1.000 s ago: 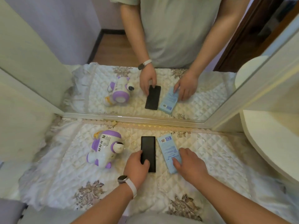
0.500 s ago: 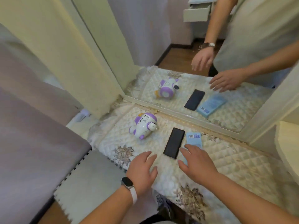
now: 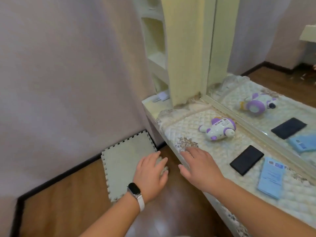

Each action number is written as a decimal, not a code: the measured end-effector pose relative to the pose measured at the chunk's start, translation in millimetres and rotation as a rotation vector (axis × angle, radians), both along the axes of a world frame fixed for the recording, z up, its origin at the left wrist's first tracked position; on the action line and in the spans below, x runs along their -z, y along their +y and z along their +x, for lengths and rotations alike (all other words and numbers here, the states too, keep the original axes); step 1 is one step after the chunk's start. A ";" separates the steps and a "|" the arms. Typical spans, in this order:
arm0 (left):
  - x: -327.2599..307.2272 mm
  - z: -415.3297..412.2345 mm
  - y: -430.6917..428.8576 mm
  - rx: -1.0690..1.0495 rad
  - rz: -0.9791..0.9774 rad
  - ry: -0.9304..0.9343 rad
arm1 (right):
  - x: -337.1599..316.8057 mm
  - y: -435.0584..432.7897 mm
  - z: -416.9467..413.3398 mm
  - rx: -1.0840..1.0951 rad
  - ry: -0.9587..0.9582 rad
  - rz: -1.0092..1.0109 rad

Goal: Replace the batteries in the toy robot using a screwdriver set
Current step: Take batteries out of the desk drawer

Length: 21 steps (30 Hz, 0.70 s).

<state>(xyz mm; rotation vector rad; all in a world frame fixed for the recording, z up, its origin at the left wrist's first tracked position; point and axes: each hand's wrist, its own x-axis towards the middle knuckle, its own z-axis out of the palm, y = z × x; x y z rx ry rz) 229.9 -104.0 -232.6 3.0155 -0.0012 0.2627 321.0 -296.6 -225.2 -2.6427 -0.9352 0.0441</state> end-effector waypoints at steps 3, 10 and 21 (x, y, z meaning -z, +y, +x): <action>-1.6 -33.2 49.5 -0.061 -0.009 -0.042 | -2.5 52.9 -22.3 -0.082 -0.047 -0.037; 12.5 -146.7 180.8 -0.316 -0.044 -0.163 | -6.8 211.9 -100.6 -0.346 -0.119 -0.088; 13.0 -315.0 317.5 -0.818 -0.049 -0.241 | -9.5 417.1 -217.6 -0.797 -0.257 -0.076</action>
